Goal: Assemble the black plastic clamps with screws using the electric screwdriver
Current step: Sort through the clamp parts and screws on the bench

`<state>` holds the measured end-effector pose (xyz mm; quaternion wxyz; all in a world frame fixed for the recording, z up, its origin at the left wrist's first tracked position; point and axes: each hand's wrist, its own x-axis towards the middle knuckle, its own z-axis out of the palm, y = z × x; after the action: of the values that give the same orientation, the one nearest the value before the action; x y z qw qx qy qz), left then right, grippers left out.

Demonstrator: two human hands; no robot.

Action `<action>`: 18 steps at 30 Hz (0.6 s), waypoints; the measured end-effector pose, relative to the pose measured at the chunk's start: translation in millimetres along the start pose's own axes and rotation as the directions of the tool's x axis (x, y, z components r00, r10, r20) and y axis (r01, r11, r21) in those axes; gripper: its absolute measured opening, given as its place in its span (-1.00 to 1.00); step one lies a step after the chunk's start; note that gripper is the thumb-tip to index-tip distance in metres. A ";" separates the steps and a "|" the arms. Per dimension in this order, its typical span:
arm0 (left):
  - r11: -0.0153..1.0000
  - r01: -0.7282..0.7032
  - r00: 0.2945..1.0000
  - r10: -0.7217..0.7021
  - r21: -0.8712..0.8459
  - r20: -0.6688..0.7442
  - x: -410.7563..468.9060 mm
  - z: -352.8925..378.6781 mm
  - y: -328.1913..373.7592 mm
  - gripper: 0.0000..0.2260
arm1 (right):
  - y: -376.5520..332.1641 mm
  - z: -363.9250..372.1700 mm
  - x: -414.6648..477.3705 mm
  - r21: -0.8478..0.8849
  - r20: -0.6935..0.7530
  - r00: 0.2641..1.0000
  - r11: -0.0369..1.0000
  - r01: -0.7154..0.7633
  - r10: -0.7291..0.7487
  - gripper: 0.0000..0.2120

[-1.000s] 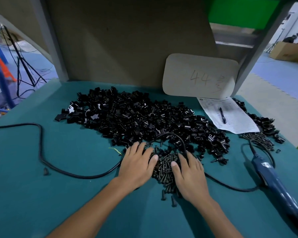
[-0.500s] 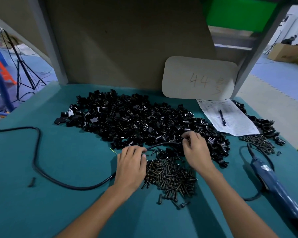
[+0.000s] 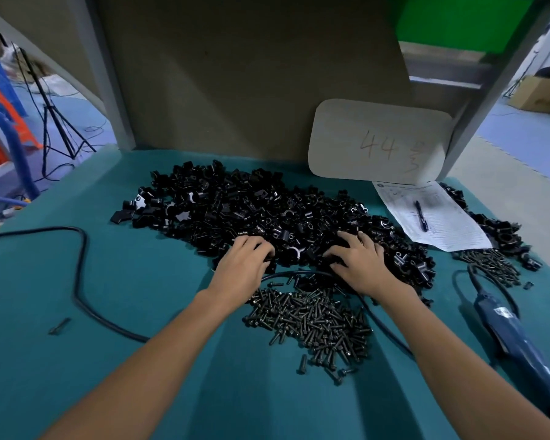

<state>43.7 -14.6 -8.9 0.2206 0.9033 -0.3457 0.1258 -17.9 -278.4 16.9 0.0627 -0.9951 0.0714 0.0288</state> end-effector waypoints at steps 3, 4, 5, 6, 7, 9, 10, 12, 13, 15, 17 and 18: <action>0.997 0.015 0.997 -0.021 -0.082 -0.072 -6.1 -0.7 -1.2 -0.82 | -2.5 1.5 -4.3 -0.014 -0.073 0.997 1.000 0.002 -0.003 -0.73; 0.993 0.040 0.994 -0.051 -0.109 -0.101 -7.5 -3.2 -0.7 -0.80 | -5.1 0.2 -6.7 0.026 -0.101 0.995 1.000 -0.008 0.010 -0.72; 0.987 0.069 0.986 -0.089 -0.144 -0.138 -8.5 -6.8 1.1 -0.79 | -8.4 -1.3 -9.4 0.085 -0.144 0.989 0.996 -0.016 0.028 -0.70; 0.974 0.107 0.975 -0.142 -0.198 -0.170 -9.2 -11.5 3.9 -0.78 | -12.1 -3.6 -13.0 0.160 -0.193 0.980 0.987 -0.020 0.051 -0.69; 0.947 0.153 0.961 -0.210 -0.282 -0.182 -9.0 -16.5 6.7 -0.78 | -16.2 -7.1 -17.2 0.257 -0.237 0.968 0.966 -0.013 0.076 -0.68; 0.801 0.248 0.921 -0.370 -0.545 -0.123 -7.3 -26.3 13.2 -0.82 | -26.7 -15.8 -30.7 0.516 -0.255 0.956 0.857 0.011 0.141 -0.68; 0.660 0.297 0.891 -0.452 -0.690 -0.049 -5.6 -31.1 16.7 -0.83 | -32.5 -19.1 -39.6 0.651 -0.229 0.959 0.759 0.021 0.170 -0.73; 0.257 0.363 0.824 -0.538 -0.895 0.180 -2.9 -40.2 23.7 -0.78 | -44.7 -20.9 -57.6 0.891 -0.129 0.974 0.452 0.032 0.186 -0.85; 0.063 0.372 0.802 -0.523 -0.926 0.287 -3.4 -44.0 26.0 -0.75 | -49.5 -19.4 -65.9 0.966 -0.073 0.982 0.257 0.027 0.171 -0.87; -0.191 0.371 0.785 -0.458 -0.909 0.416 -6.1 -49.2 27.1 -0.71 | -56.6 -14.0 -81.1 0.992 0.030 0.994 -0.129 -0.016 0.104 -0.80; -0.332 0.356 0.779 -0.411 -0.874 0.474 -10.4 -51.6 25.8 -0.76 | -62.9 -5.5 -95.6 0.946 0.075 0.995 -0.321 -0.051 0.063 -0.70; -0.367 0.347 0.776 -0.405 -0.863 0.484 -13.4 -51.5 25.0 -0.79 | -65.6 0.3 -102.2 0.937 0.081 0.994 -0.346 -0.052 0.070 -0.67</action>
<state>13.1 1.4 38.6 0.8558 0.4542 0.0168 -0.2471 -109.3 -199.8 31.3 0.8485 -0.5141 0.1176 -0.0440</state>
